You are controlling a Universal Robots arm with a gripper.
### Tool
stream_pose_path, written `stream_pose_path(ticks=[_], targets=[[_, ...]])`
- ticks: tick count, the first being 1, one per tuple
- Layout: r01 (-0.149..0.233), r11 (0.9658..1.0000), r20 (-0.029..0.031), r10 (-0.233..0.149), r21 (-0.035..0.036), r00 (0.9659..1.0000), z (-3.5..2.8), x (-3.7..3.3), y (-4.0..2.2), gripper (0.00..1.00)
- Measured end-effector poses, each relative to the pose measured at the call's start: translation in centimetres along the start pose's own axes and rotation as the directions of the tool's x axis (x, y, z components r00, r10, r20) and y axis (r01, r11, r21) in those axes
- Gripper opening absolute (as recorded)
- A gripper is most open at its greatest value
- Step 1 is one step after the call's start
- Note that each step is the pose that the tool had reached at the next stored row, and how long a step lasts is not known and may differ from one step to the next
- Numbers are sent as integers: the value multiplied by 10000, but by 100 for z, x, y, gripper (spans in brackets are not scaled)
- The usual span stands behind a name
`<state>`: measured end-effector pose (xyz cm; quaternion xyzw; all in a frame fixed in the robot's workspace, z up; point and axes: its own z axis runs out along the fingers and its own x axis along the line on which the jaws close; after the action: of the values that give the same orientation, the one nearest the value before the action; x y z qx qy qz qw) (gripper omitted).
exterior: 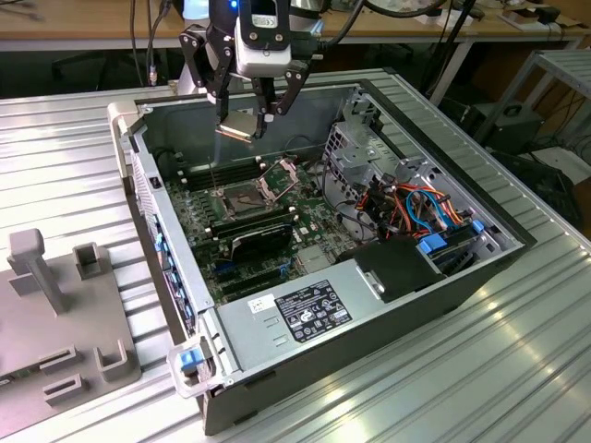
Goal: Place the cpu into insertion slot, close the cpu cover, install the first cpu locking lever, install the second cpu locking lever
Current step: 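Place the cpu into insertion slot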
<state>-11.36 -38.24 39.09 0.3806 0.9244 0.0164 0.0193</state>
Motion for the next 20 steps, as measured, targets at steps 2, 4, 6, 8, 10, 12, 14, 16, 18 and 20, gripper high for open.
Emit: stream_pose_path(ticks=[2,4,6,8,10,12,14,16,18,20], targets=[[0,10000,0,0,0,10000,0,0,0,55],[0,10000,0,0,0,10000,0,0,0,55],[0,10000,0,0,0,10000,0,0,0,55],[-78,10000,4,78,2,10000,0,0,0,55],[-217,9998,10,217,5,9998,0,0,0,55],[-385,9993,17,385,9,9993,0,0,0,55],[-530,9986,24,530,12,9986,0,1,1,55],[-633,9980,29,633,13,9980,0,1,1,55],[-745,9972,34,745,16,9972,0,1,1,55],[-844,9964,39,844,18,9964,0,1,1,55]])
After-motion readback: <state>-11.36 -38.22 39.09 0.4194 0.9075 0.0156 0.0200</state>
